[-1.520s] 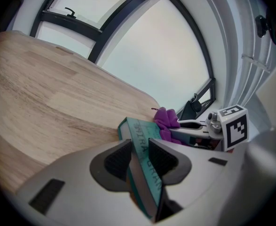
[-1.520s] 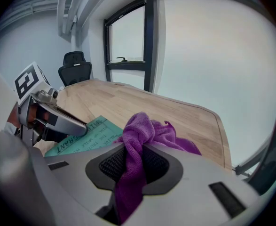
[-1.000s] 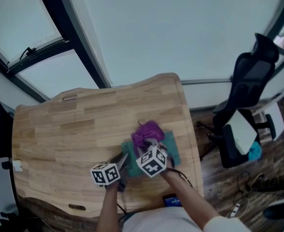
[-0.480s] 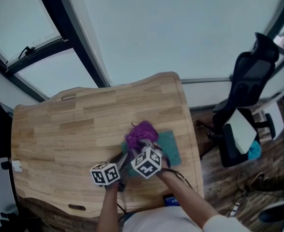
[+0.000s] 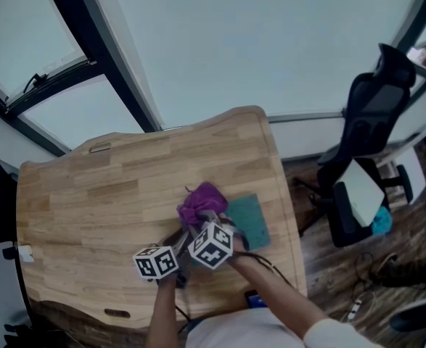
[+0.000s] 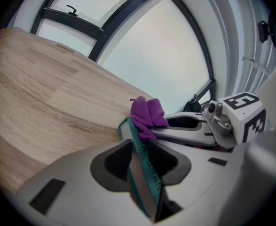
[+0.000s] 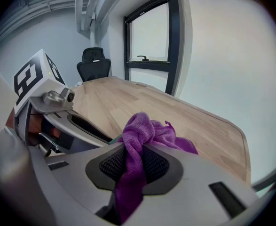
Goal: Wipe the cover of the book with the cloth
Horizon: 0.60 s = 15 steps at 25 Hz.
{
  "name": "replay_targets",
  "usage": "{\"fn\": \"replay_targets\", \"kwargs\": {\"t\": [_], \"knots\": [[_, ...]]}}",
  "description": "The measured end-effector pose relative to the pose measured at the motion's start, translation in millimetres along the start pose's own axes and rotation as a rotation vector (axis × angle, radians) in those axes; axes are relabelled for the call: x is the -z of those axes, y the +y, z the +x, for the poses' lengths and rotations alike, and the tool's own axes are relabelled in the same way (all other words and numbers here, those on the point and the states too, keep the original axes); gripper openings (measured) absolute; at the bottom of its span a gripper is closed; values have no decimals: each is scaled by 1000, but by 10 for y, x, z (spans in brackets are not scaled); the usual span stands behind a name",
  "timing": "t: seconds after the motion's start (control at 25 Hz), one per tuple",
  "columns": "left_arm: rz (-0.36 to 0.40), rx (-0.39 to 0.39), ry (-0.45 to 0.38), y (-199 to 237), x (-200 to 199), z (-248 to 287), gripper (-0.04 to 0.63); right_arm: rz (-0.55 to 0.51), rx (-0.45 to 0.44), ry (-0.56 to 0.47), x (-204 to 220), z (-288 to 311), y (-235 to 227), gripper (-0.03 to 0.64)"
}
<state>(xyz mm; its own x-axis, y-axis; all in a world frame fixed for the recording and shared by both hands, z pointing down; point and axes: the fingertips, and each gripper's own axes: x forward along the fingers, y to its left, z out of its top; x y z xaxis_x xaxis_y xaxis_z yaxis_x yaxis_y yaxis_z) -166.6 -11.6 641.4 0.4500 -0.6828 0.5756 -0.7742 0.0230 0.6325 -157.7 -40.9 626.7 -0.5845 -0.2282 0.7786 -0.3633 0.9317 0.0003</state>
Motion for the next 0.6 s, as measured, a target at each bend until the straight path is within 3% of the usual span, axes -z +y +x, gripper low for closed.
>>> {"fn": "replay_targets", "kwargs": {"t": [0.6], "knots": [[-11,2,1,10,2,6,112,7,-2,-10,57,-43,18,80]]}}
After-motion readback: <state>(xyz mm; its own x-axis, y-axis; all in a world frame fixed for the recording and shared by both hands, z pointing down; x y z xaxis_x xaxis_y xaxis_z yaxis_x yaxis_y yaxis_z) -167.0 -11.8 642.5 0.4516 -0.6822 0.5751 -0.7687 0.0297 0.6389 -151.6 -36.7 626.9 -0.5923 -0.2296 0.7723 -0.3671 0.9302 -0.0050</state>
